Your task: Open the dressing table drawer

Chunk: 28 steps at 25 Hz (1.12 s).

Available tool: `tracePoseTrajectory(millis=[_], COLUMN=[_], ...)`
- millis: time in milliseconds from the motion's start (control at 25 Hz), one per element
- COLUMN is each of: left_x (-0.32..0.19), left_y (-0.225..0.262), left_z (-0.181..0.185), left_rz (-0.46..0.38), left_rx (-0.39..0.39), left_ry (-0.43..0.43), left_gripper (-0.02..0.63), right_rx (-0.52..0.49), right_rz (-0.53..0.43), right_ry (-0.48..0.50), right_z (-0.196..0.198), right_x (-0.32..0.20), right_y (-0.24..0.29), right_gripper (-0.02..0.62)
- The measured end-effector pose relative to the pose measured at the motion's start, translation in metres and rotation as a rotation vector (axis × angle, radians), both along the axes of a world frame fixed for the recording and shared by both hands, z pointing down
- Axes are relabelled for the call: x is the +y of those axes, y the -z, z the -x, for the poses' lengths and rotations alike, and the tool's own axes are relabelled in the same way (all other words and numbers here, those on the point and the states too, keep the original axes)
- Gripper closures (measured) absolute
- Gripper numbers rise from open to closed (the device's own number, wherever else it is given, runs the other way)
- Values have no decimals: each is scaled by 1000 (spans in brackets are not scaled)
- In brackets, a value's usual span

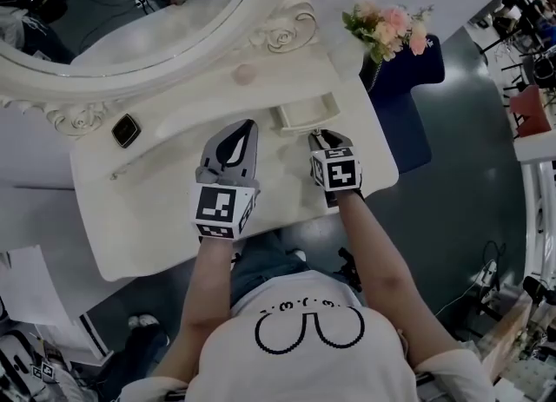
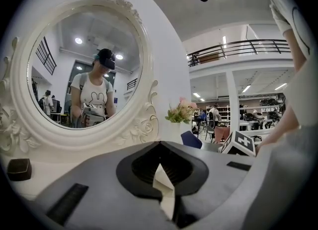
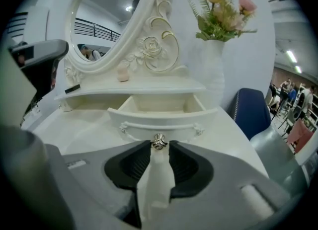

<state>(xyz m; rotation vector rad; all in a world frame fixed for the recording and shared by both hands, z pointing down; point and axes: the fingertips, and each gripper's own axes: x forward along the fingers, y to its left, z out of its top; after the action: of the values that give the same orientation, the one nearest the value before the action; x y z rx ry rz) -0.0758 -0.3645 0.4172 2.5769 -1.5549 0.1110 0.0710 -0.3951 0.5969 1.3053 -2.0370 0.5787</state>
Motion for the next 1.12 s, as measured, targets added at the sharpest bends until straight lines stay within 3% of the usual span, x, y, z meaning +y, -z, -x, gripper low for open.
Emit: tracePoseTrajectory(millis=[120,640,800,920,1120], left_x=[6,44,52,56,57], left_y=[3,25,46,66,101], left_z=[0,-6,-10,-12,-8], left_rz=[-6,-52,-102,-146,-226], left_rx=[-5,1,-7,-17,-27], left_ry=[3,42,42,42,63], left_gripper=[607,607,607,607,607], right_rx=[-20,-111,-127,-105,-77], right_rz=[-16,-234,-344,-429,-564], right_ry=[-22,-20,-19,2,46], right_z=[-3,-28,-41,-49,-56], right_x=[3,51,65,75,82], right_y=[6,97,139,170,225], right_gripper=[431,437,480,594,594])
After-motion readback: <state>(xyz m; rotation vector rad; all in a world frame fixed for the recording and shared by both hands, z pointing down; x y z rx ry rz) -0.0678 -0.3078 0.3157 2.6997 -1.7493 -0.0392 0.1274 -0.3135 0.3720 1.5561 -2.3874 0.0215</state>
